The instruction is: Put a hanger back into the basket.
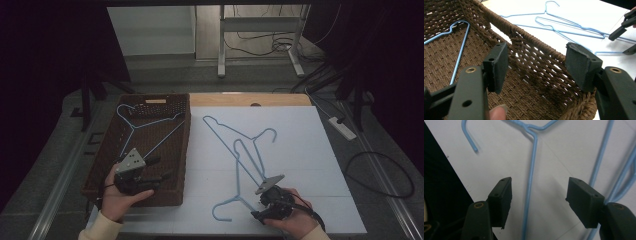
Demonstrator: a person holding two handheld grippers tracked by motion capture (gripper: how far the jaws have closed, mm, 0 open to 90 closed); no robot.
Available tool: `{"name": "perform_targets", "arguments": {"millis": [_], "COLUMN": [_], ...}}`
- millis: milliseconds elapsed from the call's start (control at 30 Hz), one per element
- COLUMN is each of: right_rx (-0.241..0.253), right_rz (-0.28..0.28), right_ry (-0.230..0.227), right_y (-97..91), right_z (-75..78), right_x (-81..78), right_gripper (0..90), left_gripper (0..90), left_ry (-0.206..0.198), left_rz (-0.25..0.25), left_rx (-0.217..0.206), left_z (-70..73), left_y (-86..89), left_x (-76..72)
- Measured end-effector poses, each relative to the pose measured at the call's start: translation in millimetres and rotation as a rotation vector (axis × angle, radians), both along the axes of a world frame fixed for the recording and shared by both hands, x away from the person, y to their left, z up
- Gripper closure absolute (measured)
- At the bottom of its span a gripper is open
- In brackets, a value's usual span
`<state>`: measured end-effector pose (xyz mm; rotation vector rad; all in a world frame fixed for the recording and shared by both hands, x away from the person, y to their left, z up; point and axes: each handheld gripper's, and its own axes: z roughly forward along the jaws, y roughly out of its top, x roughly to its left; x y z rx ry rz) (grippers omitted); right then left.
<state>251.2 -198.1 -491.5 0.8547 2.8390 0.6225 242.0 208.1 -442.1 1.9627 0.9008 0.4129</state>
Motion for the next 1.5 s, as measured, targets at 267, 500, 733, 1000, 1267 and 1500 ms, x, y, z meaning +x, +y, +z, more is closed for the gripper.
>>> {"name": "perform_targets", "arguments": {"millis": [267,500,733,1000,1267,1500], "right_rx": [-0.056,-0.114,-0.186,-0.188,-0.074,0.131], "right_rz": [0.017,0.004,-0.068,-0.097,-0.08,-0.105], "right_ry": [0.022,0.033,0.092,0.122,0.094,0.036], "right_y": [10.2,17.4,29.0,31.7,10.4,-25.4], "right_z": [-4.2,-6.8,-4.1,-3.1,16.6,49.6], "right_x": [-1.0,1.9,11.6,13.9,14.2,17.8], "right_gripper": [46.2,58.8,71.6,87.2,87.5,87.7], "left_gripper": [36.6,36.6,36.5,36.6,36.6,36.8], "left_ry": [0.005,0.004,0.007,0.001,-0.007,-0.017], "left_rz": [-0.006,-0.006,-0.013,-0.017,-0.012,-0.011], "left_rx": [0.005,0.004,0.006,0.004,0.0,0.002], "left_z": [-2.1,-2.0,-2.1,-0.8,0.4,1.1], "left_y": [-1.6,-2.1,-4.9,-5.0,-3.1,-4.9], "left_x": [0.9,0.7,0.1,-0.7,-1.0,-1.0]}}
